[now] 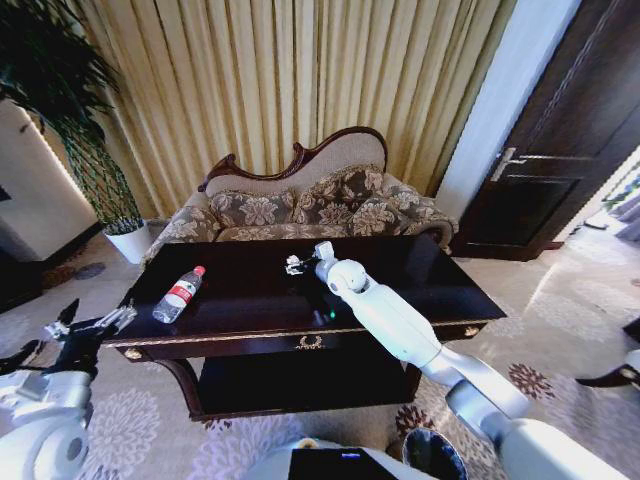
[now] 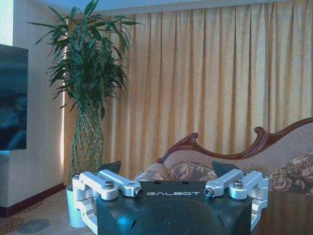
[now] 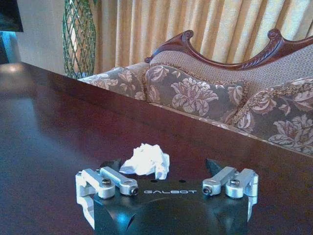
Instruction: Move to the front of the table and place the trash on the table into the trash bin.
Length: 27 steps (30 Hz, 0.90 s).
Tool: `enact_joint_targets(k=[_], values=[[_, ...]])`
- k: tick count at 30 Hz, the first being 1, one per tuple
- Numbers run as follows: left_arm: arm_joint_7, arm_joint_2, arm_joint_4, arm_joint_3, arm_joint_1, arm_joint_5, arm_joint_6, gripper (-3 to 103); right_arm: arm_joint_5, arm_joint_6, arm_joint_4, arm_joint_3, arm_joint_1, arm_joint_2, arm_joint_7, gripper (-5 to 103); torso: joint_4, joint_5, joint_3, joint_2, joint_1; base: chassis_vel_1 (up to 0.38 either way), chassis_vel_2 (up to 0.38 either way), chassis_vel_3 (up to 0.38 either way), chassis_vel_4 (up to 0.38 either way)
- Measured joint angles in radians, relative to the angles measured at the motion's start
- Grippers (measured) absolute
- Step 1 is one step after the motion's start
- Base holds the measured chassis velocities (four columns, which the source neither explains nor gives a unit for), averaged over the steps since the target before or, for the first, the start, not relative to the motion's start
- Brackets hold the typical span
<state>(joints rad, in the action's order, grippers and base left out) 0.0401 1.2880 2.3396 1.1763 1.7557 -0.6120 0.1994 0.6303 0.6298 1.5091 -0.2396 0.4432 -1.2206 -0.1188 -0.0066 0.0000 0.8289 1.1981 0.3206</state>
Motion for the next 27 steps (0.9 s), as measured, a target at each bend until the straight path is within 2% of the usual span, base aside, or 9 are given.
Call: enact_joint_targets(k=[3, 6, 8, 9, 11, 17, 18, 23, 27], values=[[0.000, 0.001, 0.000, 0.000, 0.000, -0.001, 0.000, 100, -0.002, -0.001, 0.008, 0.001, 0.005, 0.005, 0.000, 90, -0.0001, 0.0000, 0.000, 0.000, 0.000, 0.000, 0.000, 0.000, 0.000], [0.000, 0.002, 0.002, 0.000, 0.000, -0.002, -0.001, 100, -0.004, -0.002, 0.015, 0.005, 0.013, 0.008, 0.000, 74, 0.0000, 0.0000, 0.000, 0.000, 0.000, 0.000, 0.000, 0.000, 0.000], [0.000, 0.002, 0.002, 0.000, 0.000, -0.002, -0.001, 100, -0.004, -0.003, 0.017, 0.005, 0.015, 0.008, 0.000, 74, 0.0000, 0.0000, 0.000, 0.000, 0.000, 0.000, 0.000, 0.000, 0.000], [0.000, 0.002, 0.002, -0.001, 0.000, -0.002, -0.001, 100, -0.004, -0.003, 0.020, 0.006, 0.019, 0.008, 0.000, 63, 0.0000, 0.0000, 0.000, 0.000, 0.000, 0.000, 0.000, 0.000, 0.000], [0.000, 0.002, 0.002, -0.001, 0.000, -0.002, -0.001, 100, -0.004, -0.004, 0.021, 0.006, 0.020, 0.008, 0.000, 63, 0.0000, 0.0000, 0.000, 0.000, 0.000, 0.000, 0.000, 0.000, 0.000], [0.000, 0.002, 0.002, 0.001, 0.001, -0.004, -0.003, 100, -0.004, -0.005, 0.029, 0.006, 0.025, 0.007, 0.000, 37, 0.0001, 0.0000, 0.000, 0.000, 0.000, 0.000, 0.000, 0.000, 0.000], [0.000, 0.002, 0.002, 0.001, 0.001, -0.004, -0.003, 100, -0.004, -0.005, 0.029, 0.006, 0.025, 0.007, 0.000, 37, 0.0001, 0.0000, 0.000, 0.000, 0.000, 0.000, 0.000, 0.000, 0.000], [0.000, 0.002, 0.002, 0.001, 0.001, -0.006, -0.004, 100, -0.002, -0.005, 0.036, 0.009, 0.032, 0.012, 0.000, 15, 0.0001, 0.0000, 0.000, 0.000, 0.000, 0.000, 0.000, 0.000, 0.000], [0.000, 0.003, 0.002, 0.001, 0.001, -0.007, -0.004, 100, 0.000, -0.005, 0.043, 0.012, 0.036, 0.016, 0.000, 4, 0.0000, 0.0000, 0.000, 0.000, 0.000, 0.000, 0.000, 0.000, 0.000]])
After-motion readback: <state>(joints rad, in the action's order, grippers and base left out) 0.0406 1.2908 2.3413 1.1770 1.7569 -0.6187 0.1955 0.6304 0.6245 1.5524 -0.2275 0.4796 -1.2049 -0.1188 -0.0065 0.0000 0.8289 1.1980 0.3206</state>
